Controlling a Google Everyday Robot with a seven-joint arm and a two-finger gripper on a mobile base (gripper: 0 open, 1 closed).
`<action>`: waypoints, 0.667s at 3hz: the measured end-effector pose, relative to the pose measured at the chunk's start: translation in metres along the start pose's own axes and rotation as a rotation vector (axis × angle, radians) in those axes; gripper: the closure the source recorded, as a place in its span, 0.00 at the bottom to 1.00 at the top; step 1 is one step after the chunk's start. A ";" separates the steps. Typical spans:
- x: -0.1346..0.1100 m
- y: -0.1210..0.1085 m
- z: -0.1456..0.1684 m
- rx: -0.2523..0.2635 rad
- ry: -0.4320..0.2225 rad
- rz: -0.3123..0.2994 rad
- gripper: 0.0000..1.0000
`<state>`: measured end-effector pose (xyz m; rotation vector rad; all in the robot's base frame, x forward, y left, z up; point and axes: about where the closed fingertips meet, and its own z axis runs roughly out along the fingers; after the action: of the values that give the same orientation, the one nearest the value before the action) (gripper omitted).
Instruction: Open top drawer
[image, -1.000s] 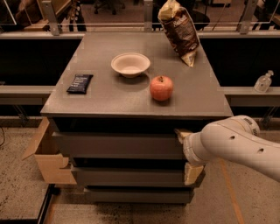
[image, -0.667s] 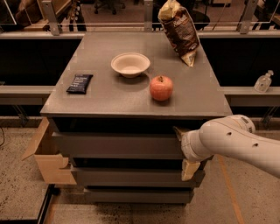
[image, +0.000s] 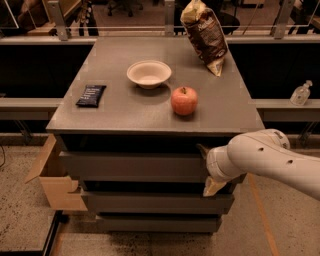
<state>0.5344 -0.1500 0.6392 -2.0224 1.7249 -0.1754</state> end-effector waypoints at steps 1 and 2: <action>-0.003 0.001 -0.007 -0.015 0.005 -0.027 0.46; -0.005 0.008 -0.020 -0.049 -0.012 -0.047 0.68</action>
Offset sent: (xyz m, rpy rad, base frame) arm -0.0326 -0.0053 0.0266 -0.0157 0.0759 0.0993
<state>0.5184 -0.1513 0.6546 -2.0961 1.6910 -0.1379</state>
